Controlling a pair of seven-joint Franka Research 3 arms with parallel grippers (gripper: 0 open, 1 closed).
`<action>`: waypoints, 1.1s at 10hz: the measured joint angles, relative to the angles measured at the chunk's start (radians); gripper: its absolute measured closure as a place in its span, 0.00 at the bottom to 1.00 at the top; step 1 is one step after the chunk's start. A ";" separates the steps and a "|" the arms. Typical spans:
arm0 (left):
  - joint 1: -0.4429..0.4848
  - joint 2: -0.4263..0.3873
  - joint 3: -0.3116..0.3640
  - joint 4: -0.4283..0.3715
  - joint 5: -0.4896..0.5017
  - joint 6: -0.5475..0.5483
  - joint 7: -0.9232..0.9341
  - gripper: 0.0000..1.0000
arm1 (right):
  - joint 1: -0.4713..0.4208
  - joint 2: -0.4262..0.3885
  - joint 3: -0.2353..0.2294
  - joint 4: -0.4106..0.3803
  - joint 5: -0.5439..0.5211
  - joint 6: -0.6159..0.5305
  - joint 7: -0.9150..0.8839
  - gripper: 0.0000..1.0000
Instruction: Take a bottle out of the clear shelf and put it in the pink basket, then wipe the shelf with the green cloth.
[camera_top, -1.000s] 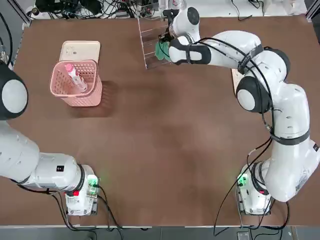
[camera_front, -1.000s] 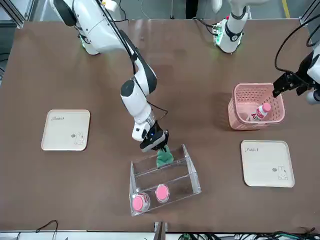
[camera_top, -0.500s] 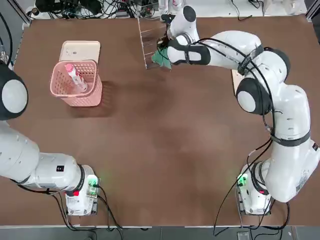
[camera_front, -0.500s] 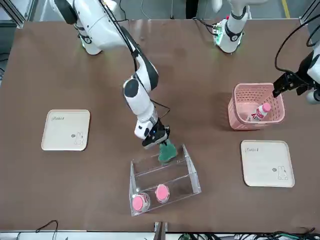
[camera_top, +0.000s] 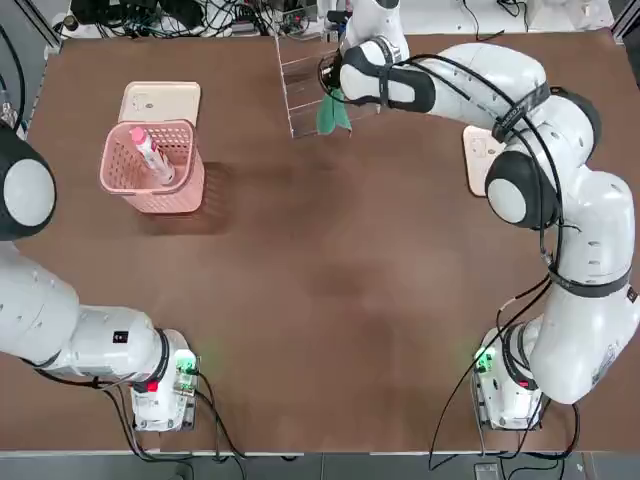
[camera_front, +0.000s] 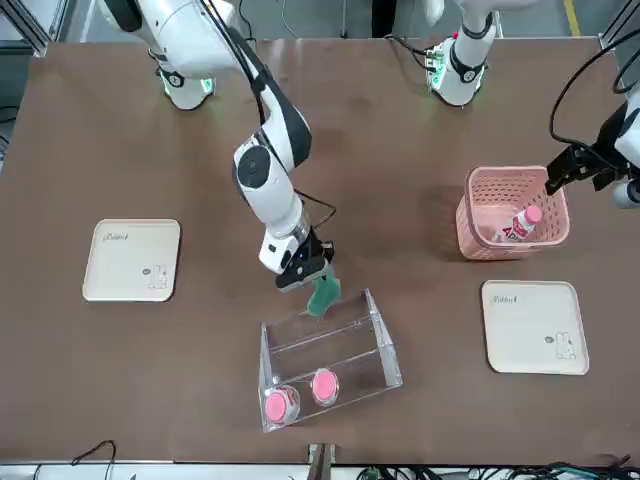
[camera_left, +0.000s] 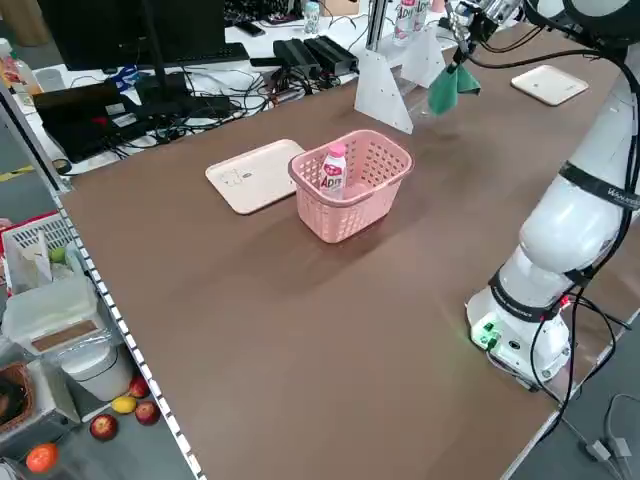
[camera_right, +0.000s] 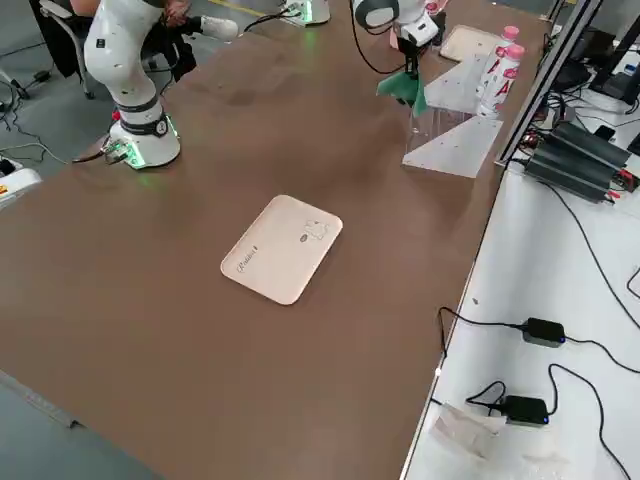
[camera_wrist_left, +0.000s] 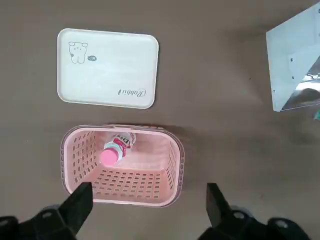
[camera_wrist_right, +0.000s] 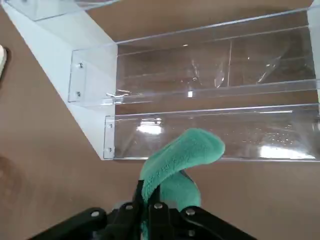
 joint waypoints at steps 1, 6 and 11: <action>0.000 0.000 0.000 0.000 0.000 0.000 0.000 0.00 | -0.005 0.011 -0.001 0.000 0.000 0.026 -0.003 0.95; 0.000 0.000 0.000 0.000 0.000 0.000 0.000 0.00 | -0.022 0.094 -0.032 0.019 -0.001 0.263 -0.022 0.95; 0.000 0.000 0.000 0.000 0.000 0.000 0.000 0.00 | -0.034 0.159 -0.050 0.045 -0.001 0.378 -0.106 0.95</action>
